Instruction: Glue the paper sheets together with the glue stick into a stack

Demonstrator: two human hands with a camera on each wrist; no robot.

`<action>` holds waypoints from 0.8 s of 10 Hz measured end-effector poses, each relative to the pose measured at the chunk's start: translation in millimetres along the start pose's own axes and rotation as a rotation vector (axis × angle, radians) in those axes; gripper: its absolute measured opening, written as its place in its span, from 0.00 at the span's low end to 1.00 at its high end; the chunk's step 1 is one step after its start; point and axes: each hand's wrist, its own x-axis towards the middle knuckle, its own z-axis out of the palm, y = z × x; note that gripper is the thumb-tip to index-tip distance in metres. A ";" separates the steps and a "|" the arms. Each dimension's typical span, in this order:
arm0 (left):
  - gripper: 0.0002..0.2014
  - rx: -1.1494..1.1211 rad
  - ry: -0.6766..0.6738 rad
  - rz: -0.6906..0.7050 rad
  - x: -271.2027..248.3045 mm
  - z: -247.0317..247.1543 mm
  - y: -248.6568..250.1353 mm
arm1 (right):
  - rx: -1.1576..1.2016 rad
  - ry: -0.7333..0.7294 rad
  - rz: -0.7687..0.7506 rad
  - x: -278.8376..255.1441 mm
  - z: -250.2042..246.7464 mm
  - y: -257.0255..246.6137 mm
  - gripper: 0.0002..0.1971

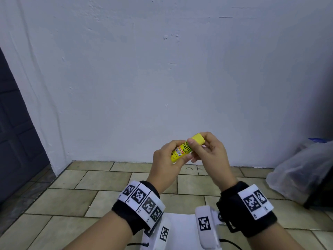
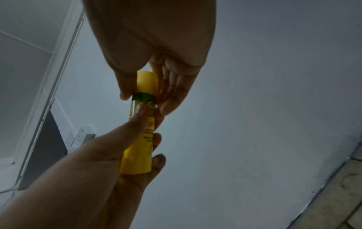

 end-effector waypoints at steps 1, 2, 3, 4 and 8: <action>0.16 0.024 -0.027 -0.014 -4.5 -0.4 -5.7 | 0.034 -0.010 0.018 2.9 0.0 1.9 0.10; 0.29 0.312 -0.193 0.019 -6.1 -7.5 -16.1 | -0.069 0.033 -0.006 5.2 -0.6 15.2 0.09; 0.35 0.444 -0.273 0.007 -7.2 -11.5 -24.0 | -0.411 0.038 -0.042 3.6 4.0 45.4 0.09; 0.29 0.421 -0.261 -0.022 -9.9 -12.6 -27.5 | -0.758 -0.161 0.042 -5.2 8.4 81.1 0.11; 0.20 0.377 -0.295 -0.013 -11.0 -10.0 -31.5 | -1.083 -0.381 0.268 -23.8 12.4 122.4 0.30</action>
